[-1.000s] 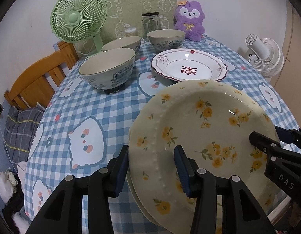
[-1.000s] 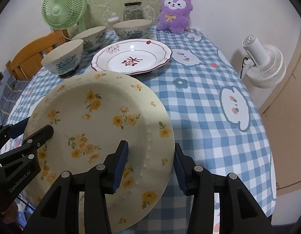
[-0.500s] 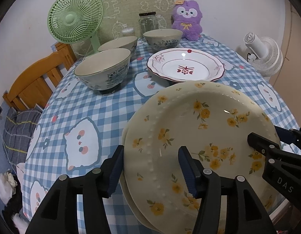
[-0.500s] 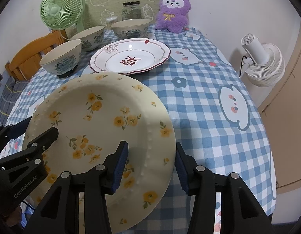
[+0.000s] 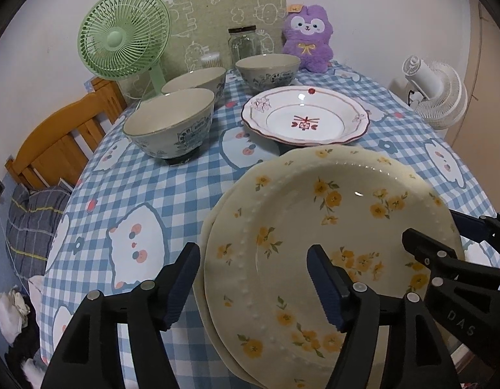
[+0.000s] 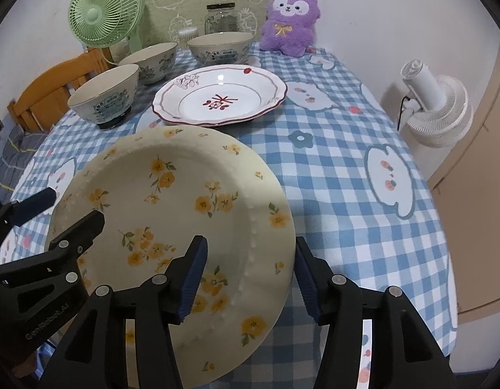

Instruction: Organize plates and bowls

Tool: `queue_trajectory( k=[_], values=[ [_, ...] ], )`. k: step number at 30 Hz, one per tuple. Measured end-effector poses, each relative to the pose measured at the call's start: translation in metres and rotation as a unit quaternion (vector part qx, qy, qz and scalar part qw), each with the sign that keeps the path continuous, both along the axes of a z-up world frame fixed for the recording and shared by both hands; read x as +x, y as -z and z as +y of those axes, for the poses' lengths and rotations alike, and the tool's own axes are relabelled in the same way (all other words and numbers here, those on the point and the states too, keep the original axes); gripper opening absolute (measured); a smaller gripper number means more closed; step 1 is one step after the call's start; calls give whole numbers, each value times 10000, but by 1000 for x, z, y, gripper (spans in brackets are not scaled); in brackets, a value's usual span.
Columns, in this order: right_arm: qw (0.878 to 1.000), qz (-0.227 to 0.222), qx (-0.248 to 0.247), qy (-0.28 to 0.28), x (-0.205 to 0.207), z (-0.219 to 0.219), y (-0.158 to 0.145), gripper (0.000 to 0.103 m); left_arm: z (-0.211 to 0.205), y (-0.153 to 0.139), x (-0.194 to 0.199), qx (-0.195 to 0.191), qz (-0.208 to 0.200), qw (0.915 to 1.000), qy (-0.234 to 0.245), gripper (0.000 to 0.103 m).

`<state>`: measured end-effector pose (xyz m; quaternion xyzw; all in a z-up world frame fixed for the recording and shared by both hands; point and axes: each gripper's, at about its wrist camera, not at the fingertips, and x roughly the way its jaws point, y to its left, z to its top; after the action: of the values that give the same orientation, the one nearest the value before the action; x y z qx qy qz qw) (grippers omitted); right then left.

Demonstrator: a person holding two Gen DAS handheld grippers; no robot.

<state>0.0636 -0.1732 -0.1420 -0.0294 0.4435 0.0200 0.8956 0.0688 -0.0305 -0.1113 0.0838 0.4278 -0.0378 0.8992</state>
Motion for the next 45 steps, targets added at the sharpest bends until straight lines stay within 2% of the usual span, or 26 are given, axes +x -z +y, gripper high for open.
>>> queue_trajectory(
  k=[6, 11, 20, 24, 31, 35, 41, 45],
  values=[
    [9998, 41, -152, 126, 0, 5, 0, 58, 6, 0, 0, -18, -3, 10000, -24, 73],
    [9995, 90, -179, 229, 2, 11, 1, 64, 9, 1, 1, -51, 4, 10000, 30, 73],
    [9989, 160, -210, 374, 7, 15, 1, 66, 14, 2, 5, -181, 63, 9997, 124, 73],
    [9990, 231, -81, 379, 11, 12, 0, 66, 13, -1, 7, -193, 60, 9997, 163, 73],
    [9988, -200, -425, 136, 18, 21, -20, 67, 12, -9, 17, -256, -6, 9995, 177, 75],
    [9992, -199, -321, 109, 28, 19, -25, 67, 15, -14, 26, -339, 18, 9993, 143, 76],
    [9993, -244, -280, 57, 38, 19, -32, 67, 14, -21, 36, -272, -9, 9995, 149, 78],
    [9996, -265, -49, 29, 47, 15, -38, 67, 14, -29, 42, -269, -117, 9995, 137, 78]
  ],
)
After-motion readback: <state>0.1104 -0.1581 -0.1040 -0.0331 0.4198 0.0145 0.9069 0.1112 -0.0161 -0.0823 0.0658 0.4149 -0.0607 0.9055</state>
